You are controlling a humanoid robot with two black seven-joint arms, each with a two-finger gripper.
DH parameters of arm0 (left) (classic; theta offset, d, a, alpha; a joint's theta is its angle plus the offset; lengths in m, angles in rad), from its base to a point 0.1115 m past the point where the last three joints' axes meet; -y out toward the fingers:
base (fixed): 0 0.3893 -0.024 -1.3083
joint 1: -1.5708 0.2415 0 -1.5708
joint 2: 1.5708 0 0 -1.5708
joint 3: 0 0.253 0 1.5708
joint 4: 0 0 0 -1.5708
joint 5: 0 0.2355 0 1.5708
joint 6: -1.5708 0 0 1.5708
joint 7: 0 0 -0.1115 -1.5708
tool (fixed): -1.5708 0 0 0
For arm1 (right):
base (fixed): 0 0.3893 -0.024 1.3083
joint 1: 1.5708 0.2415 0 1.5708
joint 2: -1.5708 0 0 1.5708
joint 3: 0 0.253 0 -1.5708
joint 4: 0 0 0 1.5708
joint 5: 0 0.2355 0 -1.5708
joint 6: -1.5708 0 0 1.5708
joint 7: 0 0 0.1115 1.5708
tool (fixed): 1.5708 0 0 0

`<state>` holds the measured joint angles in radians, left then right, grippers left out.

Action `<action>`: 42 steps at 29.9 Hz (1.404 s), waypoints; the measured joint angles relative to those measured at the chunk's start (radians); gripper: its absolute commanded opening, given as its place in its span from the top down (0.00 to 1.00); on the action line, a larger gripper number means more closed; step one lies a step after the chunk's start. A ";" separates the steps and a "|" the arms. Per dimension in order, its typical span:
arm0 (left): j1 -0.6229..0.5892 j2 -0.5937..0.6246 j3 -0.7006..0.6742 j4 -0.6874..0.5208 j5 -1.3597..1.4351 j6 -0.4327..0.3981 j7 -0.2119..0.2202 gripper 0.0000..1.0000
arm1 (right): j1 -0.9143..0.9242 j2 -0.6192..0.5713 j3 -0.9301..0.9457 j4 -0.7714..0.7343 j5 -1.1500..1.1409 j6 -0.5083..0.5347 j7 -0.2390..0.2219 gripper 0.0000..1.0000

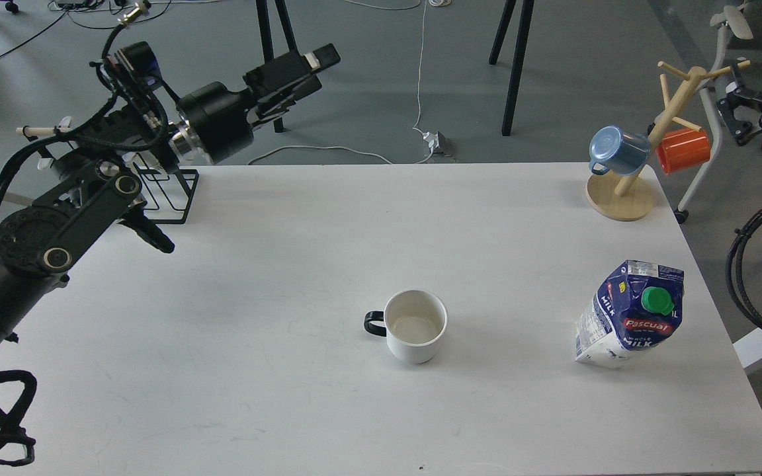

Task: Place cup and milk with both arms
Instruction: 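Release the mug and raise the left arm back to rest, then move the right gripper to the milk carton and grasp it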

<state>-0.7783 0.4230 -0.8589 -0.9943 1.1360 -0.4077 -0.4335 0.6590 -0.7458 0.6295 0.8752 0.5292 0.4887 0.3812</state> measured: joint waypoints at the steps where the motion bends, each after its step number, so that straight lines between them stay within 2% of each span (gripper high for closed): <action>1: 0.000 0.010 -0.003 0.024 -0.110 -0.003 0.002 0.01 | -0.028 -0.016 0.003 0.035 0.001 0.000 0.002 0.01; 8: -0.004 0.022 -0.005 0.182 -0.818 -0.020 0.035 0.01 | -0.307 -0.100 0.038 0.261 0.027 0.000 0.014 0.01; 13: -0.001 0.020 -0.006 0.267 -1.088 -0.031 0.059 0.01 | -0.514 -0.124 0.069 0.380 0.084 0.000 0.024 0.01; 19: 0.005 0.028 -0.006 0.290 -1.134 -0.042 0.060 0.01 | -0.688 -0.124 0.077 0.391 0.089 0.000 0.059 0.01; 24: 0.005 0.046 -0.004 0.290 -1.135 -0.041 0.062 0.01 | -0.790 -0.097 0.070 0.393 0.086 0.000 0.066 0.01; 31: 0.003 0.061 0.001 0.290 -1.134 -0.040 0.068 0.01 | -0.846 -0.037 0.064 0.400 0.054 0.000 0.067 0.01; 42: 0.004 0.071 0.007 0.289 -1.131 -0.036 0.067 0.01 | -0.920 0.124 0.070 0.472 -0.178 0.000 0.067 0.01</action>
<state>-0.7742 0.4942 -0.8521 -0.7057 0.0046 -0.4441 -0.3664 -0.2609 -0.6216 0.6997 1.3470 0.3509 0.4887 0.4481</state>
